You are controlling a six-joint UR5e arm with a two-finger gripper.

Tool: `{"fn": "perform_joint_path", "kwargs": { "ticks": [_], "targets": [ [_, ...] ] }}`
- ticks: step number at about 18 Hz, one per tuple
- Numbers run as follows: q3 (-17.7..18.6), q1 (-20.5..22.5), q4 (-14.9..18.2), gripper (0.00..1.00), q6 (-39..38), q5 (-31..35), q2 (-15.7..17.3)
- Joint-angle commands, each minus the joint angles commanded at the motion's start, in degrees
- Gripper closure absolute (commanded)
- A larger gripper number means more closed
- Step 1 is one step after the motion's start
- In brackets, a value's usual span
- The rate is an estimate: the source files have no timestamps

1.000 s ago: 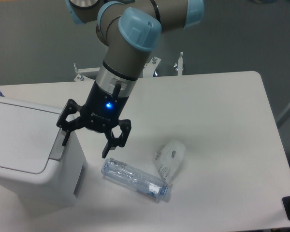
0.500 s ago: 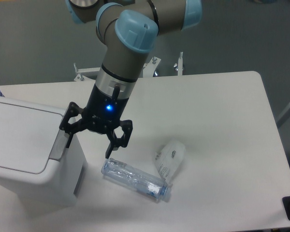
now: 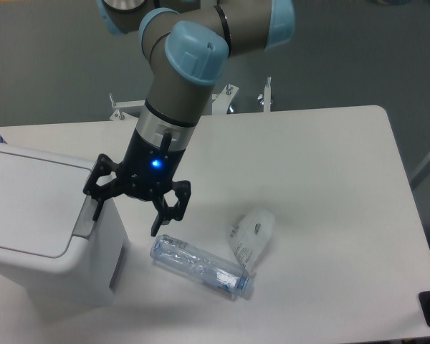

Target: Open the trash can

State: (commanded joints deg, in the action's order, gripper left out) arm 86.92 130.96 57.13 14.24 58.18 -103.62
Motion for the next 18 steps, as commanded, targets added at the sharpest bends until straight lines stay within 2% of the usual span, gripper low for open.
{"fn": "perform_joint_path", "kwargs": {
  "ticks": [18],
  "targets": [
    [-0.09,0.0,-0.18,0.0,-0.18,0.09,-0.79]
  ]
}}
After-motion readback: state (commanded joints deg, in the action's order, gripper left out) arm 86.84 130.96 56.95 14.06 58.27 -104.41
